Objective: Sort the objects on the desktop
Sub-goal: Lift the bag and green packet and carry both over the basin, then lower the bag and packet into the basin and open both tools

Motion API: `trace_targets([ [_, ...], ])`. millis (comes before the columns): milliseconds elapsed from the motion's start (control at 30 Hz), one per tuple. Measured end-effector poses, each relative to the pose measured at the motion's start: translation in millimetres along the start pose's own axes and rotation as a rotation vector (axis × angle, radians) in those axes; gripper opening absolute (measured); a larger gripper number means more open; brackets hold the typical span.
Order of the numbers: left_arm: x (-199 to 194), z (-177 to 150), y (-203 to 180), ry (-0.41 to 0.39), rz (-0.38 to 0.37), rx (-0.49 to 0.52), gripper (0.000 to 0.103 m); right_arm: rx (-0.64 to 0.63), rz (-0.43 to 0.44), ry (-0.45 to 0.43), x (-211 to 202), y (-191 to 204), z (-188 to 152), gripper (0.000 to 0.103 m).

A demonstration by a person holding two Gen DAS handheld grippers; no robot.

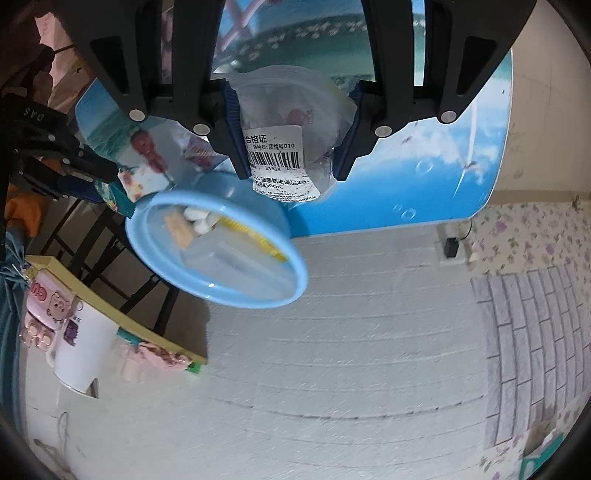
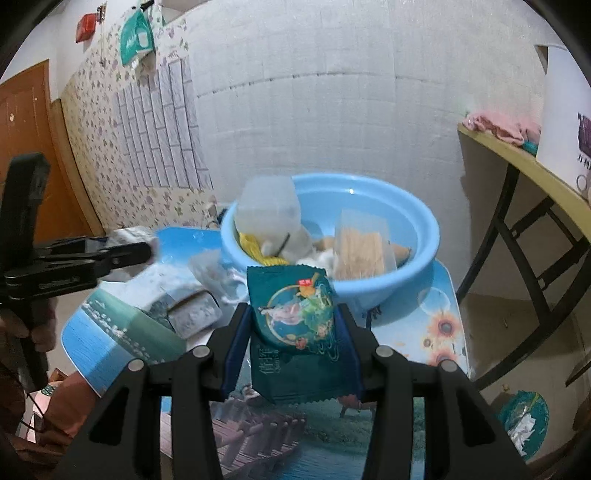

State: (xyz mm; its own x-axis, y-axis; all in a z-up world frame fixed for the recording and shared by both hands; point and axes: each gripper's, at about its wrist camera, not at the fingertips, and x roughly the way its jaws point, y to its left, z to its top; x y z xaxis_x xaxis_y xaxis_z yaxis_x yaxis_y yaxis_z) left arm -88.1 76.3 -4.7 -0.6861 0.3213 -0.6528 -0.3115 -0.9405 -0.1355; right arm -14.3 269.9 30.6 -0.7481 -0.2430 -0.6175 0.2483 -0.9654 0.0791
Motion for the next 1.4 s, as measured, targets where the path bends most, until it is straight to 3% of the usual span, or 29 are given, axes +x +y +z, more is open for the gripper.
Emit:
trace_targets([
  [567, 38.3, 54.8, -35.4, -0.039, -0.037, 0.076, 0.044, 0.001, 0.011, -0.036, 25.6, -19.6, 27.4, 0.044],
  [1400, 110.2, 74.7, -62.5, 0.028, -0.083, 0.127, 0.045, 0.041, -0.035, -0.001, 77.1, -63.3, 44.3, 0.044],
])
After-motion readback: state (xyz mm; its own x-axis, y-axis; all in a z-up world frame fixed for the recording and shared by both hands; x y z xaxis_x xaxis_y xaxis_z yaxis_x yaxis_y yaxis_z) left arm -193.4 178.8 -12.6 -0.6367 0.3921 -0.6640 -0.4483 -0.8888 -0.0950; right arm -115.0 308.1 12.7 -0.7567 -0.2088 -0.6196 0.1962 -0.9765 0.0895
